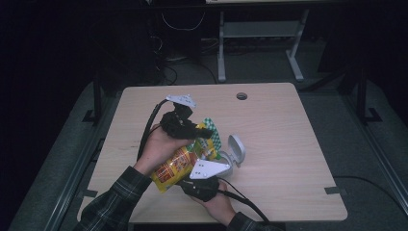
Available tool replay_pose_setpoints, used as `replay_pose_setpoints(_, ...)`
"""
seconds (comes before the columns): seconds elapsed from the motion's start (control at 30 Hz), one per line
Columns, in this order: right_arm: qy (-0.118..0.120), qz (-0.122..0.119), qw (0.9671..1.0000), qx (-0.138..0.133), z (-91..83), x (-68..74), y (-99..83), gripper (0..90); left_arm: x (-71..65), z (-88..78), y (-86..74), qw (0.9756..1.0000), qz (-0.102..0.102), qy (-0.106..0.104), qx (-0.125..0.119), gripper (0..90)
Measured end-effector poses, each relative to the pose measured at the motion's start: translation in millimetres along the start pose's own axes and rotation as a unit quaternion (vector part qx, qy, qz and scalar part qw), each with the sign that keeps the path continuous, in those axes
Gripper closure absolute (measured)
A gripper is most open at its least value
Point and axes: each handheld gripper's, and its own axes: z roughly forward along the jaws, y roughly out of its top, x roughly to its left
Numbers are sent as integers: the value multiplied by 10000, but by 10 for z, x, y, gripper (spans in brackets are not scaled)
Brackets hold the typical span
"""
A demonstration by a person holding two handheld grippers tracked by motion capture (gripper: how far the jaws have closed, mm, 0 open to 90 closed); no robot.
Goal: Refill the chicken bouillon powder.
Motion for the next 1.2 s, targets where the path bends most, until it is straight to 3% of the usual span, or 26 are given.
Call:
replay_pose_setpoints(0.7, 38, 8, 10000, 2, -2, 5, -5, 900, 40, 150, 77, 9991, 13, 37, 427, 900)
replay_pose_setpoints(0.77, 40, 12, 10000, 2, -1, 7, -6, 900, 40, 165, 74, 9990, -106, 19, 426, 900)
replay_pose_setpoints(1.2, 70, 49, 10000, -15, 11, 11, -17, 900, 82, 217, 82, 9980, -184, 40, 596, 900)
